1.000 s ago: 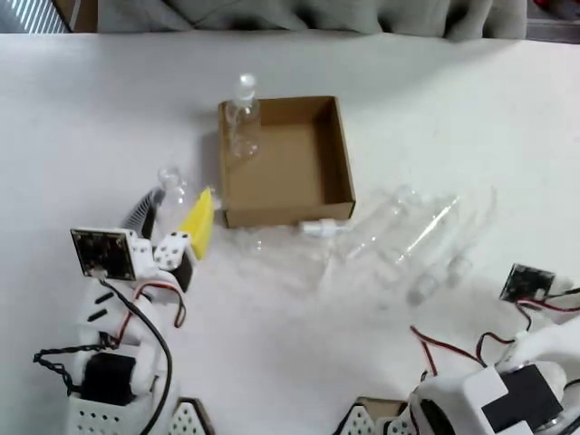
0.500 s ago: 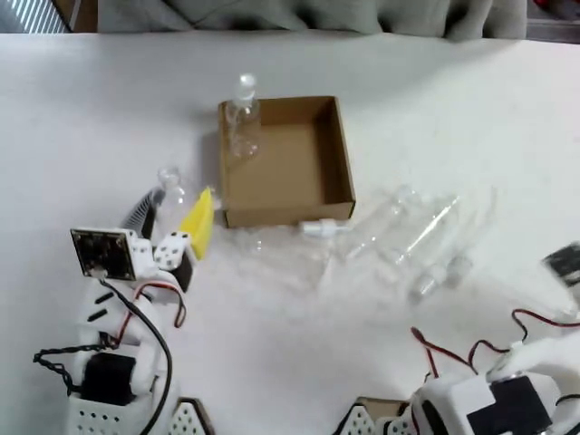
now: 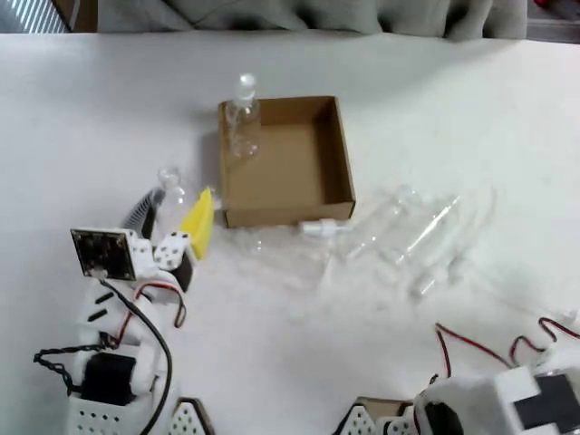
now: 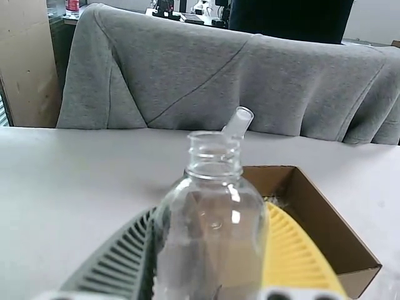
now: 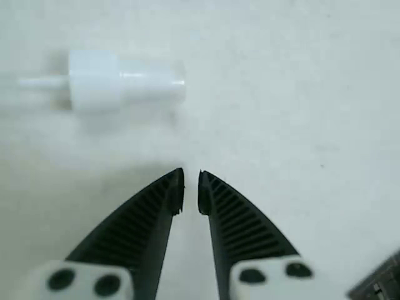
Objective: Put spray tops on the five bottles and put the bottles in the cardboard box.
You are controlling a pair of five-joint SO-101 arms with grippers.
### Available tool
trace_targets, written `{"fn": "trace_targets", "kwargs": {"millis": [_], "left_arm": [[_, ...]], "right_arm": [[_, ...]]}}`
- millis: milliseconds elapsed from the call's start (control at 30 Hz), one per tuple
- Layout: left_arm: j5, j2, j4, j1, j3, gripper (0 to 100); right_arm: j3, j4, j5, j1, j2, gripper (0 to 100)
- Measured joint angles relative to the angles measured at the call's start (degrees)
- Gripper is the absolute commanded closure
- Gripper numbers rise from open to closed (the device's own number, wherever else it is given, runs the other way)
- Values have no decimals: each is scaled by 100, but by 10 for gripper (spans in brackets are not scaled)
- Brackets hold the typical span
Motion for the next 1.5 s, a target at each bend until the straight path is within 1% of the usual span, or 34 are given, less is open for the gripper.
{"fn": "trace_targets", "kwargs": {"millis": [100,167,300,600,733,933,1033,1133,1200,1267,1300,1433,1500], "left_arm": [[0,0,0,0,0,980],[0,0,0,-9,0,980],[0,0,0,-18,0,980],[0,0,0,-9,0,980],[0,0,0,-9,0,980],[0,0,0,-9,0,980],[0,0,0,-9,0,980],[0,0,0,-9,0,980],[0,0,0,0,0,980],[0,0,0,0,0,980],[0,0,0,0,0,980],[0,0,0,0,35,980],[0,0,0,0,35,980]], "right_arm": [[-158,-651,-686,-158,527,967],[-352,-703,-1020,-220,703,967],[-818,-633,-1363,-492,914,967],[-1697,-519,-2154,-1495,1319,965],[-2119,-53,-2426,-1820,1327,964],[-2927,1363,-2673,-2418,1327,967],[-3305,2180,-3051,-2462,1319,964],[-3349,2848,-3349,-2330,1125,959],[-3226,3059,-3402,-2189,888,915],[-2936,3077,-3446,-2057,607,840],[-2769,3077,-3464,-2004,475,819],[-2163,2690,-3473,-2013,97,852],[-2040,2435,-3560,-2022,35,853]]}}
